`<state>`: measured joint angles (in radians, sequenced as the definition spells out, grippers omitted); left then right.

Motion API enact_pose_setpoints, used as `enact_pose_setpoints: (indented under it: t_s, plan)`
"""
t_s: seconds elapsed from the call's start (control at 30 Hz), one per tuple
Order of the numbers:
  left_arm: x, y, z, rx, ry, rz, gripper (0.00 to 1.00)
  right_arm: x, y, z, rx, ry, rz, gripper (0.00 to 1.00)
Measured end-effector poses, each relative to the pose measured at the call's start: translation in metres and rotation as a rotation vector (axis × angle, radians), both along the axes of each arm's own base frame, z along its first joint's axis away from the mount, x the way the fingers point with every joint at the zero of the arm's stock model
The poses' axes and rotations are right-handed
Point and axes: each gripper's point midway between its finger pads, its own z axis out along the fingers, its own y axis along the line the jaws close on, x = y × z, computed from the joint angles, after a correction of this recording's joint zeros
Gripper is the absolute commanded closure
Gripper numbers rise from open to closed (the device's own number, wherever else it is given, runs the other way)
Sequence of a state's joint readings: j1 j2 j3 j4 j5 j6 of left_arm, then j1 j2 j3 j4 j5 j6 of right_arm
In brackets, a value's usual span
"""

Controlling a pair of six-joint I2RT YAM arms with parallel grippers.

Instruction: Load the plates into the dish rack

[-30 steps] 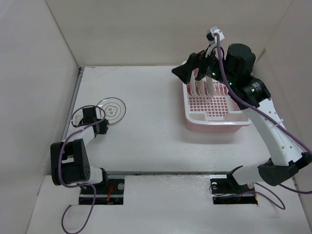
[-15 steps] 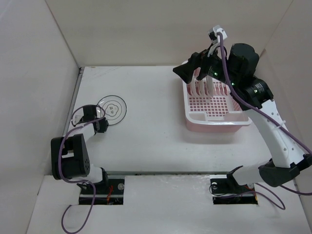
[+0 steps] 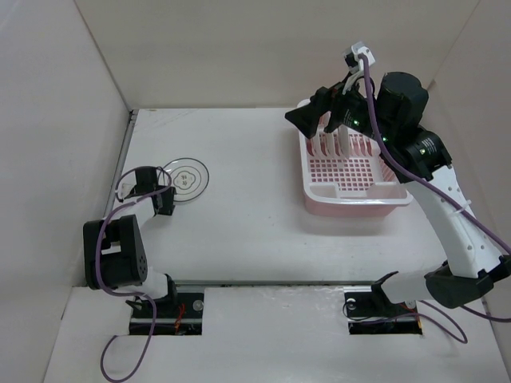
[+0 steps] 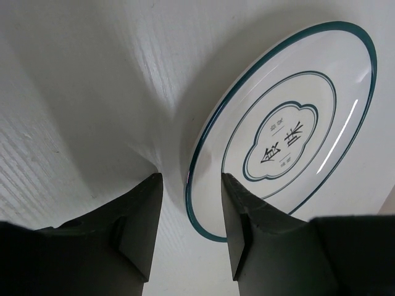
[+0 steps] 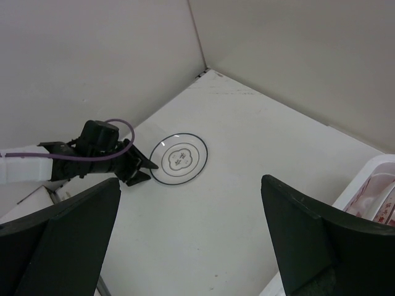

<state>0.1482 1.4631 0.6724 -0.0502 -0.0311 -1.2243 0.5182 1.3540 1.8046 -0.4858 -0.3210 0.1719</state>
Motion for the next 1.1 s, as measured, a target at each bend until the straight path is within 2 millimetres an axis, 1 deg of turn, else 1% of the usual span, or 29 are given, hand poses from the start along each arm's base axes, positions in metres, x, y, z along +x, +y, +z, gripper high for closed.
enact_pose_setpoints:
  t_s: [0.13, 0.37, 0.4, 0.5, 0.67, 0.97, 1.1]
  plan:
    - [0.001, 0.001, -0.001, 0.008, 0.002, -0.001, 0.62, 0.000, 0.000, 0.000, -0.001, 0.001, 0.000, 0.00]
    - [0.013, 0.005, -0.001, 0.018, -0.004, 0.007, 0.66, 0.000, 0.001, 0.000, -0.002, 0.000, 0.002, 0.00]
    - [0.014, 0.006, -0.001, 0.022, -0.004, 0.010, 0.68, 0.000, 0.001, -0.001, -0.003, -0.001, 0.002, 0.00]
    - [0.014, 0.009, -0.004, 0.027, 0.003, 0.016, 0.84, -0.001, 0.001, 0.000, -0.008, -0.006, 0.005, 0.00]
    - [0.018, 0.011, -0.003, 0.027, -0.008, 0.022, 1.00, -0.005, 0.000, 0.001, -0.006, -0.011, 0.006, 0.00]
    - [0.025, 0.012, -0.004, 0.036, -0.026, 0.009, 1.00, -0.005, -0.001, 0.003, -0.005, -0.013, 0.003, 0.00]
    - [0.027, 0.013, 0.001, 0.064, -0.037, -0.032, 1.00, -0.006, 0.000, 0.001, -0.013, -0.017, 0.004, 0.00]
